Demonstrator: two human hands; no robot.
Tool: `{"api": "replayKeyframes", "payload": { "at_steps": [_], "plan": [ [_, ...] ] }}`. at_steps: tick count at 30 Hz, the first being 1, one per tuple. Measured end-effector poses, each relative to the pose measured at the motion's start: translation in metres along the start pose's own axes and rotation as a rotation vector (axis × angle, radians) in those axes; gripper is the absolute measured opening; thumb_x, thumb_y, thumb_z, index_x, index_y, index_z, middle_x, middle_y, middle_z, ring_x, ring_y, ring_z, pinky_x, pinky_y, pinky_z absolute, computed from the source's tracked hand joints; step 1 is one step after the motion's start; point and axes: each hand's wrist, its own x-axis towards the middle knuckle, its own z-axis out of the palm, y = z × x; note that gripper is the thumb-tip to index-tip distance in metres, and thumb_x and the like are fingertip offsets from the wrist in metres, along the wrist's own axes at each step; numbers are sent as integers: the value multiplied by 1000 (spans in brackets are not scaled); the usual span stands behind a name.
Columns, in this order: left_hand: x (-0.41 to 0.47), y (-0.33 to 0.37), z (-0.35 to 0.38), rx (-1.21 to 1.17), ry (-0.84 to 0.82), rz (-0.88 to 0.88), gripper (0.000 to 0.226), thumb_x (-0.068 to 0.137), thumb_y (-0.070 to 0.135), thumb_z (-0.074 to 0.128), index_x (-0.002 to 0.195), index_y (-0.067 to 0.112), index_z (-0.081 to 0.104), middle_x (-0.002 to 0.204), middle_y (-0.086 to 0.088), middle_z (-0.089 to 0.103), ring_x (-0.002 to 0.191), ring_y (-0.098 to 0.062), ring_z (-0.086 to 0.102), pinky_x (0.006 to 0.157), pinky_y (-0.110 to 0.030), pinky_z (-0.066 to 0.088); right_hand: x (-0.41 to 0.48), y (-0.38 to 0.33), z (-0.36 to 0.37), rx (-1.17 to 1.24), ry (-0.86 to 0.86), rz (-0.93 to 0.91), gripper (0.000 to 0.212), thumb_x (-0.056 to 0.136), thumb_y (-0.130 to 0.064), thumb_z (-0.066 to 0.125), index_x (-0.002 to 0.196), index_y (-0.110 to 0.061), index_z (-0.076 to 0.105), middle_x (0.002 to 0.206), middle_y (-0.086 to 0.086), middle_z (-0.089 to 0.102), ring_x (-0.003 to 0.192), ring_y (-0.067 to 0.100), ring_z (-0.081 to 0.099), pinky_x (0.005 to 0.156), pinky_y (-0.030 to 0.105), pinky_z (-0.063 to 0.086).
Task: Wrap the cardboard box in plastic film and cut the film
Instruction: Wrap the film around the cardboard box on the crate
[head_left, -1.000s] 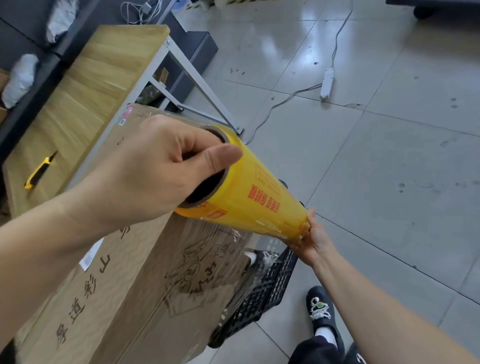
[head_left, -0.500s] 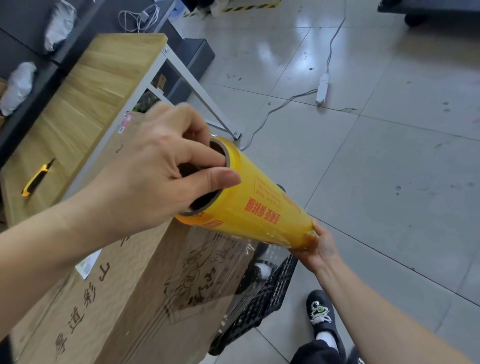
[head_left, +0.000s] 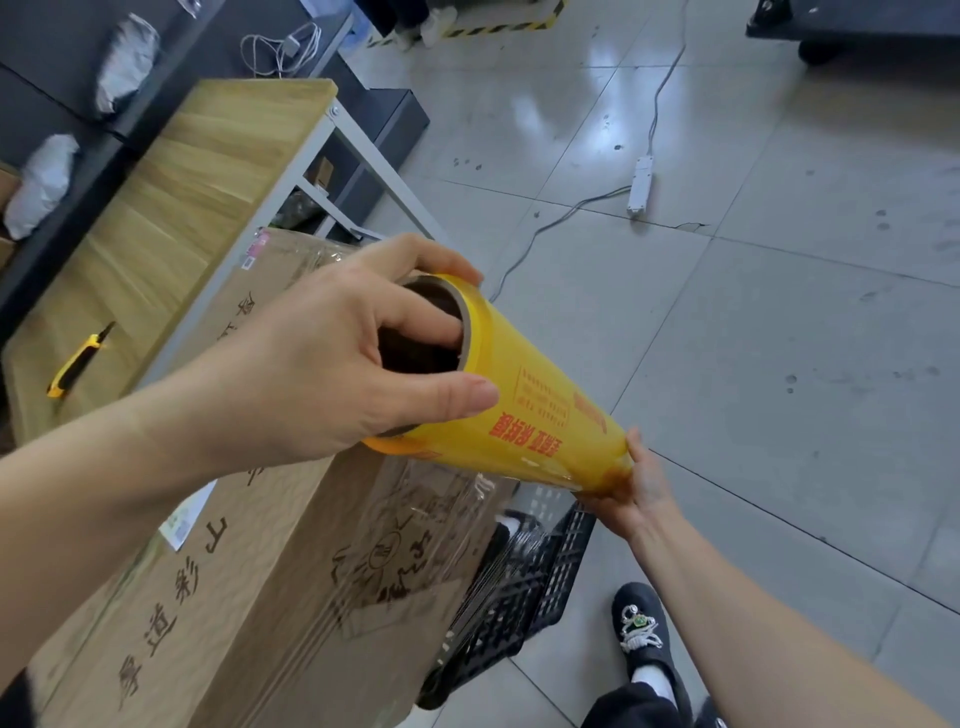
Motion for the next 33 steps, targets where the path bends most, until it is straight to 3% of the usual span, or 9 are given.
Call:
{"api": "replayKeyframes", "payload": {
  "at_steps": [3,9,13,18,20,22,27,31,33],
  "plan": [
    [-2,1,1,-25,-13,21,40,63,63,63,76,27,76,123,31,48,116,7,49,92,-18,43,1,-1,1,54,9,-8,62,85,-52,63,130,-14,44,115,15,58,108,36,58,94,56,47],
    [5,-1,2,-97,52,-77,49,58,68,64,82,27,75,118,25,53,108,7,55,93,-30,49,3,-2,4,-76,-6,-24,60,84,-58,59,125,-16,49,114,13,60,101,34,60,93,56,48],
    [9,0,-3,22,-14,-124,67,53,81,52,74,21,73,121,24,48,107,17,46,85,-14,40,1,3,0,-191,12,-38,62,76,-59,64,126,-23,56,120,11,64,108,35,61,97,53,45],
    [10,-1,-13,204,-282,-122,80,37,83,64,107,44,51,136,31,28,121,9,32,97,-18,33,-3,1,-3,-223,12,4,50,81,-60,61,110,-19,57,112,14,65,99,34,62,82,44,52],
    [11,-4,-15,172,-265,-134,78,40,78,66,108,44,52,125,34,38,114,13,39,93,-15,37,-6,1,-4,-215,7,32,49,82,-62,60,102,-17,57,102,15,66,92,33,63,70,42,52],
    [12,-7,-15,111,-215,-157,77,38,78,67,106,42,57,119,35,44,111,11,46,92,-19,42,-4,4,-6,-231,17,44,65,69,-68,69,109,-18,60,105,14,68,96,34,65,72,42,54],
    [14,-17,-10,-6,-135,-158,82,35,73,75,107,37,64,120,27,54,111,1,55,98,-33,49,-6,7,-9,-192,83,55,67,66,-67,72,112,-22,58,110,13,67,100,34,64,70,40,54],
    [8,-20,-9,-38,-165,-36,67,41,62,77,103,42,63,129,32,43,117,10,48,98,-16,42,-13,1,-6,-103,43,9,36,83,-48,62,98,-16,53,97,15,59,87,31,59,70,41,52],
    [2,-22,-9,-14,-183,62,52,50,55,76,98,40,66,142,28,34,129,5,40,107,-27,38,-11,1,-6,-21,18,-44,40,81,-42,63,108,-15,55,104,15,60,95,32,60,86,46,52]
  ]
}}
